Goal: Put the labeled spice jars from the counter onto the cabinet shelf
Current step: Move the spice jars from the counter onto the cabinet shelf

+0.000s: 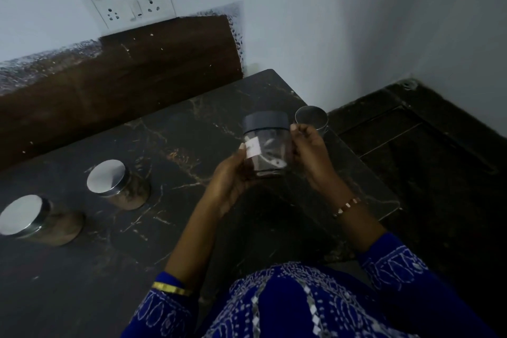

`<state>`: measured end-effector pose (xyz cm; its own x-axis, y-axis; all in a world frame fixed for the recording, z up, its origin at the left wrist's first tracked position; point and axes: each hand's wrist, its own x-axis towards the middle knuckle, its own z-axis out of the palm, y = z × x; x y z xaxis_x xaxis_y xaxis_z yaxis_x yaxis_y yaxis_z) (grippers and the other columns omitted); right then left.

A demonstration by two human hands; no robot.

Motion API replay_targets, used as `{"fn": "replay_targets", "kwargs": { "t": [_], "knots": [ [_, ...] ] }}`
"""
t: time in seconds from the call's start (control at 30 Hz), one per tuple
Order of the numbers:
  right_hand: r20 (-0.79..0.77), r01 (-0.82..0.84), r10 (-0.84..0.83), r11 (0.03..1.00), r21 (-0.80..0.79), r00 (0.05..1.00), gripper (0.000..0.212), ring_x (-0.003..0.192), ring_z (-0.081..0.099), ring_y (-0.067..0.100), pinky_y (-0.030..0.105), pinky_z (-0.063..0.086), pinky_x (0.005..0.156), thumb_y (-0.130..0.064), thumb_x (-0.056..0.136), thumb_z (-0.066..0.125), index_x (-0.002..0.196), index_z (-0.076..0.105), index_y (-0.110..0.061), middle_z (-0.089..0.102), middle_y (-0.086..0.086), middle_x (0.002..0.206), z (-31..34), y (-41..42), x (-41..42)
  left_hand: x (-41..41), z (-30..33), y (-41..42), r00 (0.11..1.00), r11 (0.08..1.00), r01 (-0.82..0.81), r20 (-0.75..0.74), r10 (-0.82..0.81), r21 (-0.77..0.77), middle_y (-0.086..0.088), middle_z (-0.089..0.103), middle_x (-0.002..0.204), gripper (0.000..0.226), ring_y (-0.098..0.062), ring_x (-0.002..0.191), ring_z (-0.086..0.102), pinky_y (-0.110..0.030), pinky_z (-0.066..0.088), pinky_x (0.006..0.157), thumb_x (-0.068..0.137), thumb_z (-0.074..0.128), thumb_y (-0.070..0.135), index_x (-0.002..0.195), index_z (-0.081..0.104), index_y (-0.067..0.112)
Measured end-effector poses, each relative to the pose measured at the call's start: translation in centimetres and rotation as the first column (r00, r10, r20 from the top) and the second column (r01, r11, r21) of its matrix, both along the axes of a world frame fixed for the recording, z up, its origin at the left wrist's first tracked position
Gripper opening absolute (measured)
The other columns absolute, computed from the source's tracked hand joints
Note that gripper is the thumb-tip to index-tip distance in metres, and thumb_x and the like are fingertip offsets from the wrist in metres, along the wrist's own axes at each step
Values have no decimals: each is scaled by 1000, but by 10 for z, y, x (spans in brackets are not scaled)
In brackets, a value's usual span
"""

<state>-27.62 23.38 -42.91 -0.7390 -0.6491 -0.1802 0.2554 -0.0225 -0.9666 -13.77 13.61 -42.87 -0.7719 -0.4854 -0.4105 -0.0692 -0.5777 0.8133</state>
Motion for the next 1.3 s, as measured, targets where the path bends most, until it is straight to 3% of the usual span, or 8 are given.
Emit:
{"fn": "replay_targets", "kwargs": {
  "t": [0.13, 0.23, 0.37, 0.5, 0.8, 1.0, 1.2, 1.3],
  "knots": [
    [-38, -29, 35, 991, 128, 999, 18, 89, 64, 17, 31, 54, 79, -31, 96, 44, 102, 56, -19, 63, -3, 92, -1, -6, 7, 4, 1, 5, 996, 986, -79, 21, 83, -150, -11, 68, 107, 29, -17, 89, 70, -25, 56, 69, 89, 52, 26, 112, 60, 10],
    [-16, -161, 163, 981, 108, 986, 17, 79, 68, 5, 21, 55, 68, -39, 95, 44, 96, 57, -29, 66, -8, 90, -2, -9, 16, 10, 4, 5, 988, 960, -147, 20, 156, -238, -11, 68, 110, 22, -20, 97, 67, -27, 56, 75, 92, 49, 20, 110, 62, 15],
    [143, -204, 201, 979, 3, 969, 35, 103, 65, 24, 37, 54, 89, -39, 94, 45, 119, 55, -16, 66, 10, 113, 0, -13, 24, 17, 8, 5, 973, 940, -227, -14, 231, -254, -7, 69, 104, 22, -15, 89, 67, -26, 56, 73, 92, 49, 17, 111, 60, 14],
    [191, -179, 176, 984, -4, 966, 39, 109, 61, 30, 44, 52, 92, -41, 93, 45, 122, 50, -16, 60, 14, 121, 0, -19, 30, 23, 14, 7, 975, 955, -223, -37, 220, -194, -9, 66, 109, 34, -18, 95, 65, -27, 55, 77, 91, 50, 21, 122, 53, 9],
    [71, -251, 248, 968, 32, 966, 27, 102, 64, 25, 36, 56, 80, -46, 92, 46, 107, 55, -25, 62, 11, 117, 18, -35, 35, 30, 26, 0, 954, 947, -297, -81, 289, -126, -10, 65, 115, 31, -22, 100, 66, -35, 56, 83, 90, 52, 22, 119, 55, 14],
    [-60, -369, 366, 928, -45, 929, 24, 105, 65, 27, 49, 49, 97, -35, 88, 57, 107, 58, -20, 66, 11, 113, 87, -69, 23, 20, 85, -34, 923, 897, -367, -214, 319, -245, -16, 60, 124, 38, -24, 108, 62, -30, 55, 84, 92, 48, 19, 128, 49, 7],
    [-476, -456, 345, 879, -139, 809, 50, 102, 61, 7, 20, 52, 84, -35, 85, 62, 130, 43, -26, 63, -15, 109, 203, -109, 5, 16, 198, -76, 878, 664, -468, -393, 274, -583, -1, 65, 115, 30, -15, 109, 61, -23, 54, 82, 94, 43, 20, 123, 52, 19],
    [-586, -457, 263, 864, -209, 766, 47, 97, 62, 7, 7, 52, 66, -37, 83, 62, 124, 41, -25, 59, -8, 114, 259, -128, -1, 11, 257, -89, 836, 471, -548, -473, 278, -691, -2, 64, 116, 33, -17, 109, 61, -31, 53, 87, 95, 43, 20, 127, 50, 17]
  ]
}}
